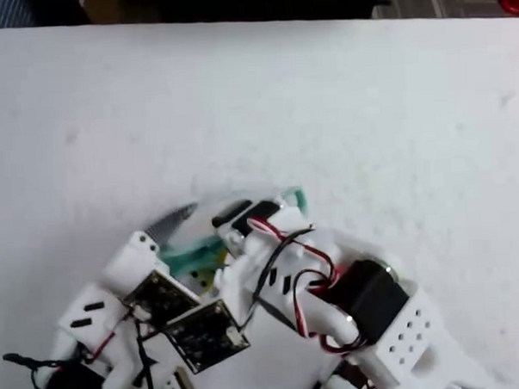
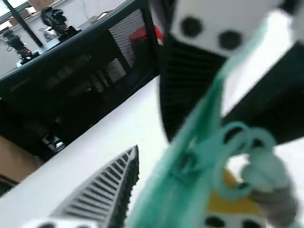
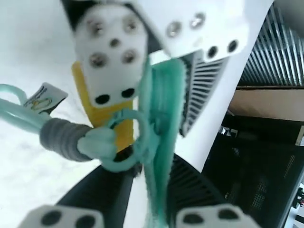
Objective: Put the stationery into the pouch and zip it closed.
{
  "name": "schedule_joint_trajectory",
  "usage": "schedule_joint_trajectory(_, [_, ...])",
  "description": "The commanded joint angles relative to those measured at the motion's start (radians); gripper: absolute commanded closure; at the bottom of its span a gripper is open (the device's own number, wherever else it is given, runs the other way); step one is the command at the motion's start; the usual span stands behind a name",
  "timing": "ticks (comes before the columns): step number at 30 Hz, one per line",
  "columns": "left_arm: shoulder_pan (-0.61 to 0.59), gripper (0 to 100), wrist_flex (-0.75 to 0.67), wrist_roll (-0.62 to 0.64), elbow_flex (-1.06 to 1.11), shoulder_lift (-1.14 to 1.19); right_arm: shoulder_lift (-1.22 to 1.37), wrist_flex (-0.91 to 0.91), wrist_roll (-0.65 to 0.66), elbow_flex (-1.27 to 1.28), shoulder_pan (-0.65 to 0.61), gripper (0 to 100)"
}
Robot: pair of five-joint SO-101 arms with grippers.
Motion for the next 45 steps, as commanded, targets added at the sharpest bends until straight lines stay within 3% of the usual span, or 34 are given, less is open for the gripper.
schedule_joint_trajectory(1, [0.041,98,-0.031,0.018,-0.008,0.005,0.002,-0.013,0.011,-0.051,-0.008,98.1])
schedule_joint_trajectory(5, [0.073,98,-0.032,0.02,-0.005,0.005,0.002,-0.01,0.011,-0.049,-0.002,98.1])
schedule_joint_trajectory(10, [0.07,98,-0.044,0.152,-0.003,0.005,0.002,-0.007,0.011,-0.048,0.079,96.5])
schedule_joint_trajectory(14, [0.035,98,-0.126,0.232,0.028,0.005,0.001,0.03,-0.006,-0.052,0.116,83.3])
schedule_joint_trajectory(20, [-0.012,98,-0.353,0.313,0.212,0.005,-0.061,0.005,-0.186,-0.057,0.113,67.8])
schedule_joint_trajectory(24, [-0.012,98,-0.463,0.316,0.299,0.005,-0.145,-0.042,-0.201,-0.055,0.117,68.0])
schedule_joint_trajectory(30, [-0.025,98,-0.473,0.321,0.318,0.005,-0.24,-0.081,-0.292,-0.055,0.117,75.2])
schedule_joint_trajectory(33, [-0.059,98,-0.473,0.321,0.318,0.005,-0.263,-0.076,-0.41,-0.048,0.117,78.3])
schedule_joint_trajectory(38, [-0.093,98,-0.473,0.322,0.318,0.005,-0.248,-0.015,-0.76,0.008,0.111,75.7])
schedule_joint_trajectory(45, [-0.084,98,-0.44,0.322,0.316,0.005,-0.197,-0.082,-0.816,0.127,0.012,75.1])
